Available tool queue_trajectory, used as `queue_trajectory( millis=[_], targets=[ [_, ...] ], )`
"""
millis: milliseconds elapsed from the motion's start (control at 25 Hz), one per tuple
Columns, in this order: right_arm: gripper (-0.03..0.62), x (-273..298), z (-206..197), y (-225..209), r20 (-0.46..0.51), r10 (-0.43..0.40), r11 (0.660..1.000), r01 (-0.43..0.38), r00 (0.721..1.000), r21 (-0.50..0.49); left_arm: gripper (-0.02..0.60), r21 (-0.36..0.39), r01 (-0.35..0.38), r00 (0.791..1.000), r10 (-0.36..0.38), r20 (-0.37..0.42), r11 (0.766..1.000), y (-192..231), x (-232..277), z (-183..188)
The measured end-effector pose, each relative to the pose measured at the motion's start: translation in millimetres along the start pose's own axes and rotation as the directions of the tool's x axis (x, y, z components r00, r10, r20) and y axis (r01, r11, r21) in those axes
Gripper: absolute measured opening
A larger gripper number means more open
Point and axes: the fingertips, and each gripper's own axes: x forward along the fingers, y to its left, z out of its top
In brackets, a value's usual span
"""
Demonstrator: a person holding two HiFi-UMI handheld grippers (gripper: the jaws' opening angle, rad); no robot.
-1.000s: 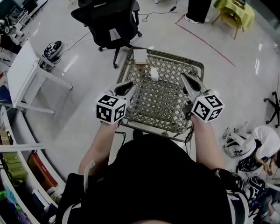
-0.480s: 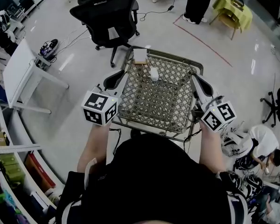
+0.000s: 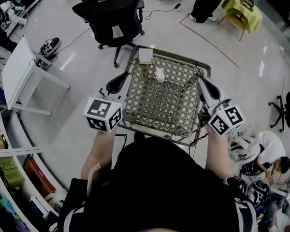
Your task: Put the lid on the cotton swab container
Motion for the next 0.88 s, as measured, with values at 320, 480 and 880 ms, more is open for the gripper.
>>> queue_trajectory(
  millis=[320, 480, 880],
  targets=[
    [0.009, 3, -3, -1, -0.014, -0.008, 1.0, 0.009, 1.0, 0.013, 0.028, -0.022, -0.028, 0.999, 0.027, -0.032, 0.999, 6, 2, -8],
    [0.009, 4, -5, -3, -0.02, -0.013, 1.0, 0.013, 1.0, 0.014, 0.028, -0.024, -0.027, 0.999, 0.026, -0.035, 0.999, 8, 2, -10],
    [0.009, 9, -15, -5, -0.042, -0.014, 0.999, 0.015, 0.999, 0.03, 0.028, -0.027, -0.031, 0.999, 0.03, -0.041, 0.999, 11, 2, -14]
  ],
)
